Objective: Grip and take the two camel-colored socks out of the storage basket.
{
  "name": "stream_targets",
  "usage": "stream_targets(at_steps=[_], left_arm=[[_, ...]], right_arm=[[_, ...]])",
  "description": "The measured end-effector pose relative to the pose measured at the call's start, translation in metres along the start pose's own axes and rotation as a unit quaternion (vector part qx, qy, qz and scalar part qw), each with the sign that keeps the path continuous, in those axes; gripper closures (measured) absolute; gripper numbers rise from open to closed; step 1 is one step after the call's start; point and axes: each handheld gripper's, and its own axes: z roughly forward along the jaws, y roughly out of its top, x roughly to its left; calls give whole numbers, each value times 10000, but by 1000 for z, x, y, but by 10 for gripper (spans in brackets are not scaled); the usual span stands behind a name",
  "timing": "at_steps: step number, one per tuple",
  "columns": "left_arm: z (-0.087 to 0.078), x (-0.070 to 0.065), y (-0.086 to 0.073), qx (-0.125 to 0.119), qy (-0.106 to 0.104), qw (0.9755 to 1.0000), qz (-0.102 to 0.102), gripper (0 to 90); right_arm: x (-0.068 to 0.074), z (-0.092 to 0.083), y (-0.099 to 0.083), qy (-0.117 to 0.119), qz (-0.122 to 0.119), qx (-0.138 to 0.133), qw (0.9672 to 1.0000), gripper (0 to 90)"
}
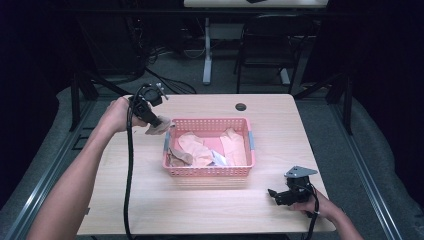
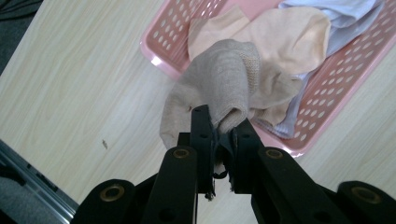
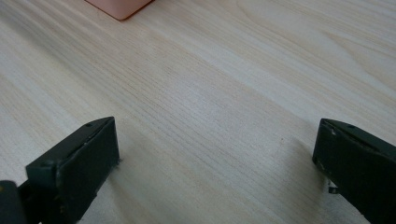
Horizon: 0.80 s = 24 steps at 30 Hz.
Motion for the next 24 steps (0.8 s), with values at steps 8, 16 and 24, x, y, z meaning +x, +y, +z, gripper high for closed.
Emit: stream_targets(at_steps=[8, 16, 24], left_arm=[[-6, 10, -17, 85, 26, 9998, -154, 825], [-7, 18, -32, 182, 15, 9993, -335, 825], [-6, 26, -52, 321, 41, 9981, -529, 823]], right_arm=[[0, 0, 0, -1, -14, 17, 10000, 0], [0, 0, 0, 1, -1, 1, 10000, 0], [0, 0, 0, 1, 3, 11, 10000, 0]])
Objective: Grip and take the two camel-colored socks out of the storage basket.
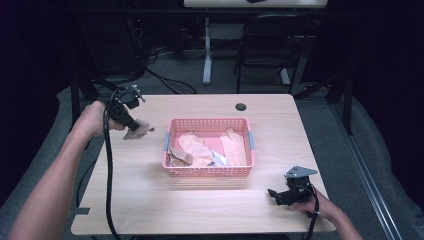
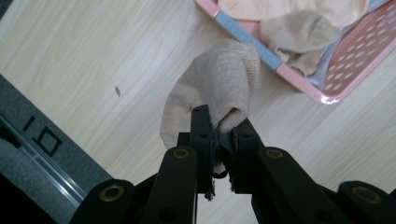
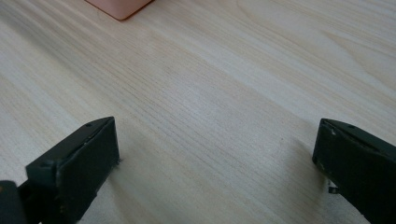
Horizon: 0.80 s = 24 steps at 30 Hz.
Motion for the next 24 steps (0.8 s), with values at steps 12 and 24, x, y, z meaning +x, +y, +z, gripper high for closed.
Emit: stream_targets(at_steps=[12, 24], left_arm=[[20, 12, -28, 206, -42, 9996, -205, 821], [45, 16, -49, 247, -118, 9988, -413, 817]], right_arm=[[0, 0, 0, -5, 1, -7, 10000, 0], [0, 0, 0, 2, 12, -18, 10000, 0]])
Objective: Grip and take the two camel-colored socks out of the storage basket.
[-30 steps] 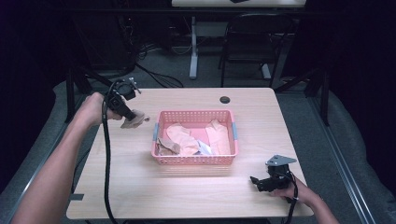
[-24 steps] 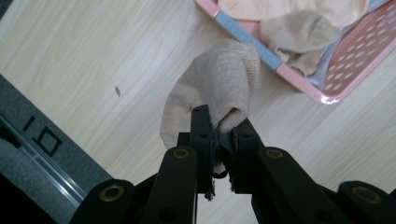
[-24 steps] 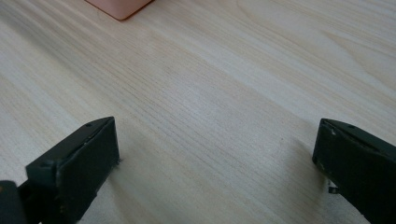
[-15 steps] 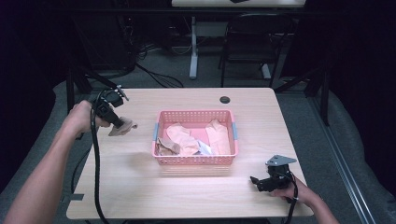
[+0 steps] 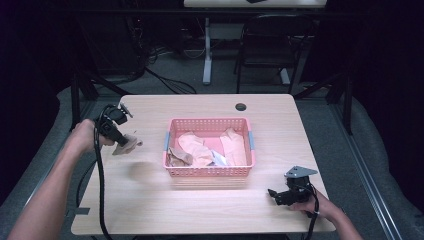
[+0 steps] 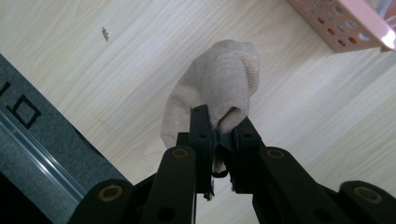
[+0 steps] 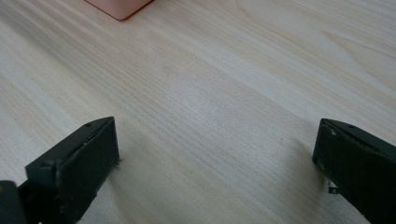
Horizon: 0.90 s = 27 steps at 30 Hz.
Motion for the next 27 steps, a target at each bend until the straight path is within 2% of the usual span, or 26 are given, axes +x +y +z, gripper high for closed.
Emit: stream_targets(at_steps=[4, 10, 13, 14, 16, 17, 20, 24, 27], left_arm=[[10, 1, -4, 10, 6, 10000, -48, 815], [32, 3, -9, 154, -109, 9997, -175, 815], [44, 3, -12, 196, -102, 9995, -205, 815], [47, 5, -13, 189, -173, 9993, -266, 815], [52, 7, -15, -24, -215, 9988, -438, 815], [54, 7, -15, -72, -221, 9988, -442, 816], [66, 6, -15, 81, -174, 9990, -392, 815], [74, 9, -17, 6, -264, 9981, -562, 813], [79, 11, -16, 60, -303, 9975, -628, 783]], right_arm=[[0, 0, 0, -2, 1, 1, 10000, 0], [0, 0, 0, -4, -12, 18, 10000, 0], [0, 0, 0, -4, -12, 19, 10000, 0], [0, 0, 0, -3, -12, 20, 10000, 0], [0, 0, 0, -4, -13, 23, 10000, 0], [0, 0, 0, -2, -12, 18, 10000, 0], [0, 0, 0, -3, -13, 20, 10000, 0], [0, 0, 0, -3, -10, 22, 10000, 0], [0, 0, 0, -4, -12, 19, 10000, 0]])
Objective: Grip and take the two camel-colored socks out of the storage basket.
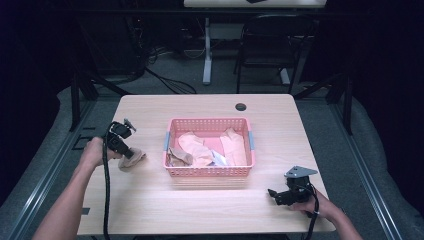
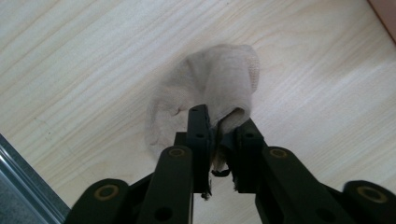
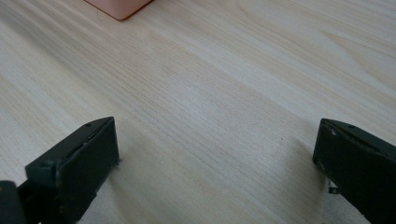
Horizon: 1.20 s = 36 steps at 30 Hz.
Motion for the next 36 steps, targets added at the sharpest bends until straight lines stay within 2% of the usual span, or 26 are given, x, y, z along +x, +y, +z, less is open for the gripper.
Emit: stream_targets(at_steps=[2, 4, 7, 9, 11, 12, 17, 20, 24, 29, 32, 36], left_arm=[[3, 0, 0, 56, -41, 10000, -72, 753], [4, 1, 1, 94, 46, 9998, -156, 636], [-2, 2, 0, -68, 205, 9993, -297, 426], [-9, 1, -1, -179, 257, 9990, -307, 310], [-17, -1, -1, -272, 397, 9984, -286, 216], [-22, -1, -1, -349, 373, 9983, -292, 180], [-53, -9, 5, -865, 428, 9950, -241, 119], [-69, -19, 14, -1038, 512, 9932, -110, 50], [-82, -36, 30, -1194, 508, 9915, 127, 0], [-86, -60, 53, -1265, 448, 9896, 524, 0], [-83, -73, 66, -1206, 453, 9889, 737, 0], [-74, -88, 81, -1086, 333, 9892, 927, 18]], right_arm=[[0, 0, 0, 1, 2, 0, 10000, 0], [0, 0, 0, 0, 0, -1, 10000, 0], [0, 0, 0, 0, -2, 0, 10000, 0], [0, 0, 0, 0, -1, 0, 10000, 0], [0, 0, 0, 2, 13, -16, 10000, 0], [0, 0, 0, 0, 0, 0, 10000, 0], [0, 0, 0, 0, 0, 1, 10000, 0], [0, 0, 0, 2, 2, 3, 10000, 0], [0, 0, 0, 1, -1, -1, 10000, 0], [0, 0, 0, 1, -2, 1, 10000, 0], [0, 0, 0, 1, -1, 0, 10000, 0], [0, 0, 0, 3, 12, -18, 10000, 0]])
